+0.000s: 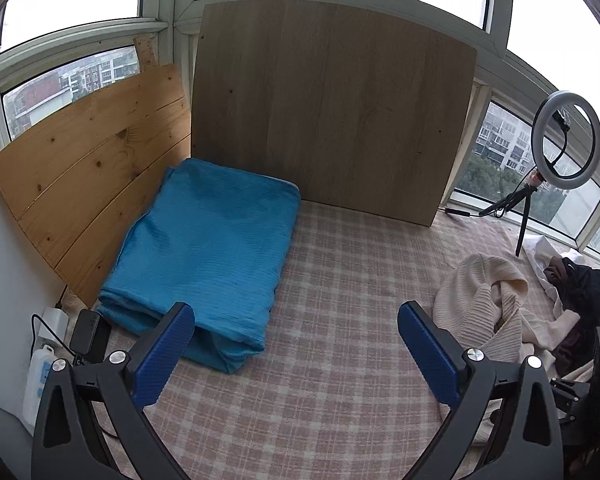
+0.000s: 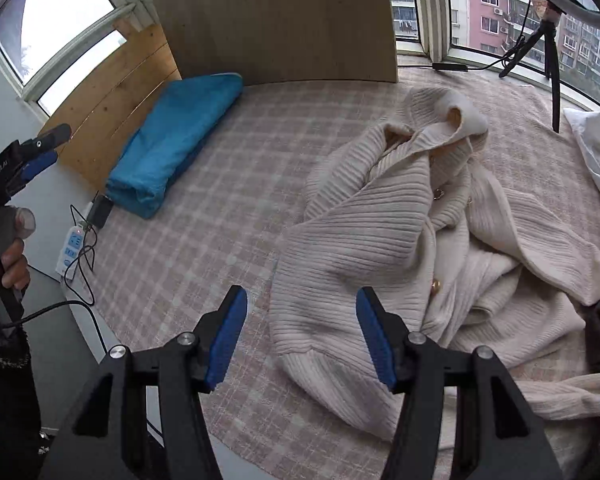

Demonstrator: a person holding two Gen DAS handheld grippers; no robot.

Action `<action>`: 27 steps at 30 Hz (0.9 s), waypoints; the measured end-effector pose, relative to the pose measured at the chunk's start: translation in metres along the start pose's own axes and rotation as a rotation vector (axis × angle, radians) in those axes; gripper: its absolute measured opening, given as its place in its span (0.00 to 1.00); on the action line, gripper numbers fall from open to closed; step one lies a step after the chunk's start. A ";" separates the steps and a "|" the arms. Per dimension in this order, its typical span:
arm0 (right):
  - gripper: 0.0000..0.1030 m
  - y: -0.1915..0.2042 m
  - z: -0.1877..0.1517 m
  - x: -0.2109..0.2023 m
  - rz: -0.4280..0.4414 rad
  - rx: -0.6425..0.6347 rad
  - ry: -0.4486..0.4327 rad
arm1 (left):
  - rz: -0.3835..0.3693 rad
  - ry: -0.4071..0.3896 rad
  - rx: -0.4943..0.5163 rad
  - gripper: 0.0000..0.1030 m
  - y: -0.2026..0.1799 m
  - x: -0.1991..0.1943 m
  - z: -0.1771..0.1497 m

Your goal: Fold clothes

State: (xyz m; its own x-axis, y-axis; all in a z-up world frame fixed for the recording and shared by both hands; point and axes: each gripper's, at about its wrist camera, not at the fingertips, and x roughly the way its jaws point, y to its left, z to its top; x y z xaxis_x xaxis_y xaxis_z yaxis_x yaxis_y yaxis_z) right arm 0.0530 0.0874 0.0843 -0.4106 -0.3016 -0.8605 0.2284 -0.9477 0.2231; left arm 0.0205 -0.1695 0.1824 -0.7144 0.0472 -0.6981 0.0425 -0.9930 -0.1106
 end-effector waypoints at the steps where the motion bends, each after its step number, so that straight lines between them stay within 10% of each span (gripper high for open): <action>1: 0.55 0.012 0.000 0.012 -0.027 -0.034 0.014 | -0.003 0.005 0.003 0.99 0.001 0.002 -0.001; 9: 0.59 0.035 -0.007 0.081 -0.287 -0.209 0.155 | -0.020 0.026 0.012 0.99 0.008 0.011 0.000; 11: 0.09 0.019 -0.006 0.063 -0.231 -0.157 0.136 | -0.020 0.030 0.002 0.99 0.008 0.013 0.002; 14: 0.08 -0.027 -0.004 0.011 -0.101 0.012 0.042 | -0.043 0.028 -0.004 0.99 -0.001 0.015 0.006; 21: 0.07 -0.181 -0.045 -0.147 -0.193 0.393 -0.242 | -0.216 0.054 0.152 0.99 -0.084 0.023 0.019; 24: 0.07 -0.232 -0.086 -0.182 -0.407 0.487 -0.238 | -0.318 0.079 0.279 0.99 -0.137 0.033 0.018; 27: 0.09 -0.268 -0.117 -0.182 -0.356 0.583 -0.196 | -0.396 0.123 0.425 0.99 -0.197 0.051 0.021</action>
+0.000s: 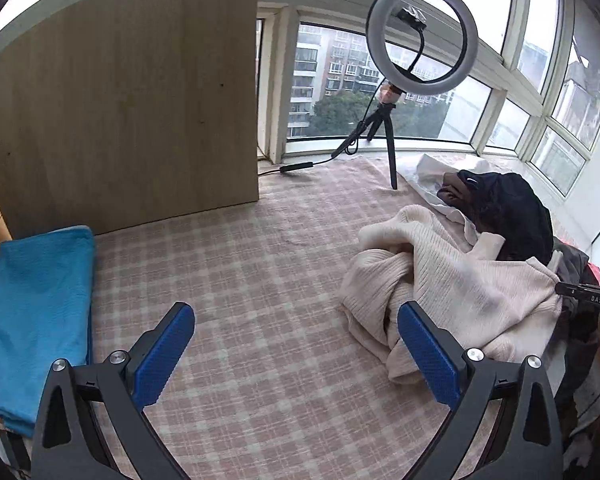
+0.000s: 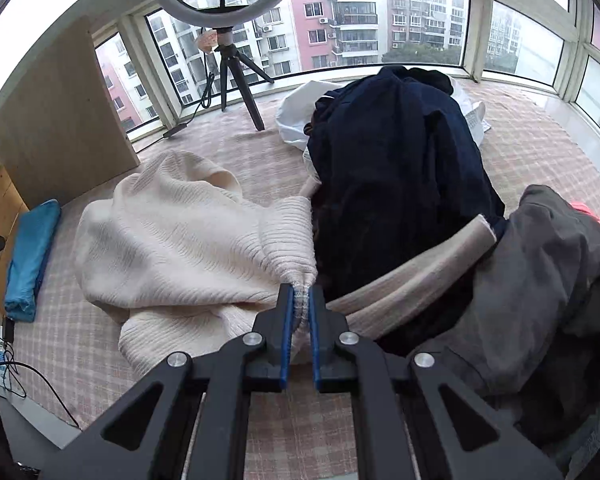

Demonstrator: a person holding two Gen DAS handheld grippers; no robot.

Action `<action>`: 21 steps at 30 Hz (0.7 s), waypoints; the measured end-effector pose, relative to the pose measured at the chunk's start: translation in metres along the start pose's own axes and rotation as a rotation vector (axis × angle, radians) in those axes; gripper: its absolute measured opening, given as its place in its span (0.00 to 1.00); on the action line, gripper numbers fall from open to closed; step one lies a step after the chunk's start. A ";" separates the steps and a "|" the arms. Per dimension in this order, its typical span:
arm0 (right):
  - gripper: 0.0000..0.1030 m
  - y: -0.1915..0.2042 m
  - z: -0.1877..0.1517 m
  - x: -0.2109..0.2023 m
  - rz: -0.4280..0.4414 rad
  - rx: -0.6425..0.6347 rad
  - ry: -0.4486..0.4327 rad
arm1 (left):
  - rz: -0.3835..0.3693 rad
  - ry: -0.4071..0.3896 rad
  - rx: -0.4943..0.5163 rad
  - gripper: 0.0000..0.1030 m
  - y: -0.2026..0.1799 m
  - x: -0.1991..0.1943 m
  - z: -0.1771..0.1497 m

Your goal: Fold clothes

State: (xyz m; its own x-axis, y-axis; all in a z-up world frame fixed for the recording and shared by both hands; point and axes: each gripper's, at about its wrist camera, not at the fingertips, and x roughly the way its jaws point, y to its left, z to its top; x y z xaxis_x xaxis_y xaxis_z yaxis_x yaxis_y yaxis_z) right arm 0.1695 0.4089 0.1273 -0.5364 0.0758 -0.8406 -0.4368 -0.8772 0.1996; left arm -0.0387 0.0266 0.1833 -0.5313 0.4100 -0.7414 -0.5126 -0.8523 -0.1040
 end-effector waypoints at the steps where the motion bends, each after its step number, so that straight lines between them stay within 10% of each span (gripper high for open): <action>1: 0.12 -0.010 -0.004 0.004 0.018 0.027 0.012 | -0.028 0.020 0.039 0.99 -0.013 0.014 0.012; 3: 0.21 -0.018 -0.012 0.016 0.049 0.059 0.026 | -0.083 0.055 0.078 0.99 -0.035 0.039 0.037; 5: 0.50 -0.025 -0.020 0.025 0.074 0.108 0.049 | -0.146 0.090 0.102 0.99 -0.056 0.064 0.062; 10: 0.51 -0.038 -0.035 0.045 0.164 0.213 0.108 | -0.241 0.217 0.170 0.99 -0.121 0.144 0.111; 19: 0.51 -0.027 -0.034 0.059 0.160 0.166 0.092 | -0.137 0.450 0.523 0.98 -0.214 0.272 0.091; 21: 0.51 -0.026 -0.033 0.060 0.167 0.149 0.083 | -0.117 0.476 0.560 0.79 -0.220 0.281 0.084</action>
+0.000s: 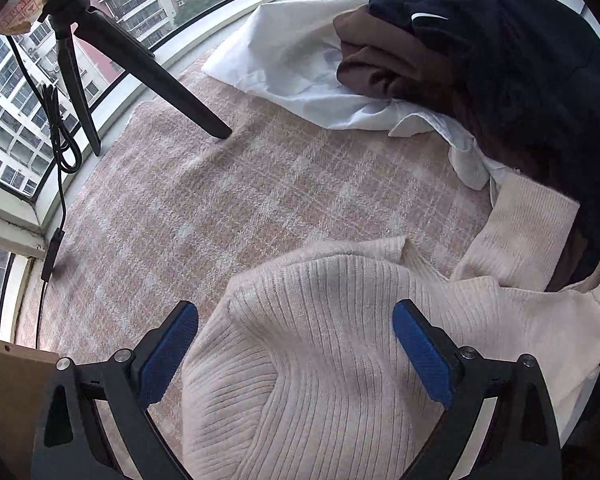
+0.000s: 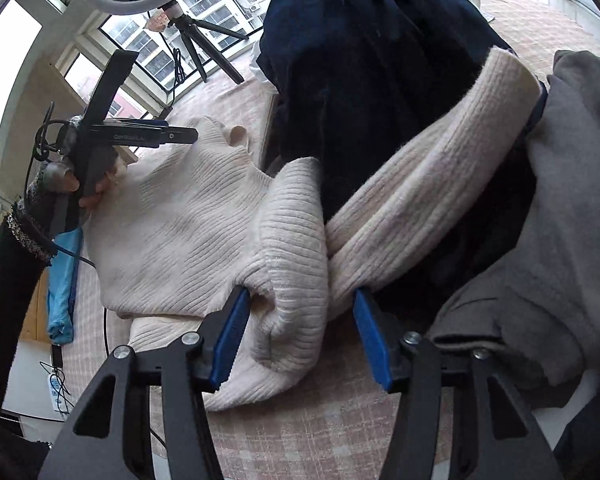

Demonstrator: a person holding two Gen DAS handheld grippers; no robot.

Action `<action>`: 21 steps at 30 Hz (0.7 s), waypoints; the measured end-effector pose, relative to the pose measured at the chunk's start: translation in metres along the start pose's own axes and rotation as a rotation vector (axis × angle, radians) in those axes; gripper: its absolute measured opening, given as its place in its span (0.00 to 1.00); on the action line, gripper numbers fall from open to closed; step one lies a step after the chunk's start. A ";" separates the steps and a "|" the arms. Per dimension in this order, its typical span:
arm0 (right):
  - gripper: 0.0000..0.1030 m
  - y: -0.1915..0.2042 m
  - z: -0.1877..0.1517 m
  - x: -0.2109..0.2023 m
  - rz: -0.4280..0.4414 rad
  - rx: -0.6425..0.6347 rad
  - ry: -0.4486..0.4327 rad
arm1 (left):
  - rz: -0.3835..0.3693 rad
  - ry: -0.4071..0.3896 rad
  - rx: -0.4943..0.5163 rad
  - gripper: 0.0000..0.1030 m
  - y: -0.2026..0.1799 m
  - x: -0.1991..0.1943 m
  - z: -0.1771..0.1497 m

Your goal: Fold clothes

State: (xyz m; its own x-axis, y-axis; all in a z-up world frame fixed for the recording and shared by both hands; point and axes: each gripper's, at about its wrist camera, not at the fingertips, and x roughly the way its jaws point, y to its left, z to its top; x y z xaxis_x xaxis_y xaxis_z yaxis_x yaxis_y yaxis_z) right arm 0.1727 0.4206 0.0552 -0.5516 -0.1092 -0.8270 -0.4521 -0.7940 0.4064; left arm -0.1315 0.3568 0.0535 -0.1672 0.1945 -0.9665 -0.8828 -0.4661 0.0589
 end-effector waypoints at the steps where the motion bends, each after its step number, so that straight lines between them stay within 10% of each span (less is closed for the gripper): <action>1: 0.51 0.001 0.001 0.001 0.005 -0.008 -0.001 | -0.010 0.009 0.000 0.68 0.000 0.001 0.000; 5: 0.10 0.002 0.002 -0.006 -0.016 -0.042 -0.015 | -0.043 -0.033 -0.042 0.08 0.005 -0.016 -0.016; 13: 0.07 0.035 0.017 -0.065 -0.027 -0.175 -0.135 | -0.105 -0.338 -0.275 0.06 0.060 -0.151 -0.089; 21: 0.06 0.150 0.106 -0.186 0.033 -0.424 -0.439 | -0.090 -0.762 -0.561 0.05 0.138 -0.369 -0.196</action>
State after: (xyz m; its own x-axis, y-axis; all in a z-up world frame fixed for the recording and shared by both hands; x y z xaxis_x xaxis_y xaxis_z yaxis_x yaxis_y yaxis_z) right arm 0.1334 0.3856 0.3112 -0.8387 0.0478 -0.5426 -0.1618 -0.9730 0.1644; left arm -0.1052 0.0512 0.3695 -0.5254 0.6681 -0.5269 -0.5998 -0.7301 -0.3276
